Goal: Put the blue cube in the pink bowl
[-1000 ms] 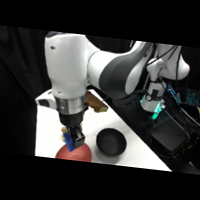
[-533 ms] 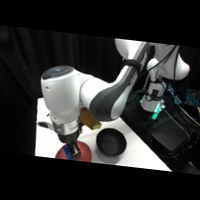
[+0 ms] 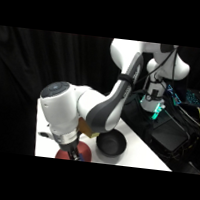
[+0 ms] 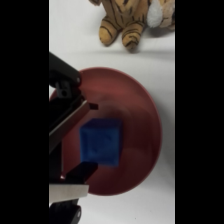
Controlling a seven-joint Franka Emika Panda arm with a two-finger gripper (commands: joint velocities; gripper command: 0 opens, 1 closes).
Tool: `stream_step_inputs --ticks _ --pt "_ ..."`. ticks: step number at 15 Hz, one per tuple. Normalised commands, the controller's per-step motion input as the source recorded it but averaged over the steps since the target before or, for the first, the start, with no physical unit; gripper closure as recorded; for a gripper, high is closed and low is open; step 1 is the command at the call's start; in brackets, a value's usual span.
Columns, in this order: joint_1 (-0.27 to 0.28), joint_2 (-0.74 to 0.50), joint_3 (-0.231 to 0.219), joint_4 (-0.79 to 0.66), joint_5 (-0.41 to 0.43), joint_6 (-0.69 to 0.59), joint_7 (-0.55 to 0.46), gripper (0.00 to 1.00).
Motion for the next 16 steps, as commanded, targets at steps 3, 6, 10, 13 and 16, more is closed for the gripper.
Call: stream_step_inputs --ticks 3,6,10,13,16 --pt "0.094 -0.24 -0.081 -0.02 0.026 -0.15 0.03 0.00" --pt "0.122 -0.44 -0.104 -0.18 -0.020 -0.22 0.10 0.00" --pt "0.141 -0.50 -0.100 -0.26 -0.070 -0.31 0.18 0.00" --pt "0.122 -0.43 -0.082 -0.23 -0.116 -0.27 0.20 0.00" --pt "0.081 -0.36 -0.064 -0.22 -0.122 -0.18 0.16 0.00"
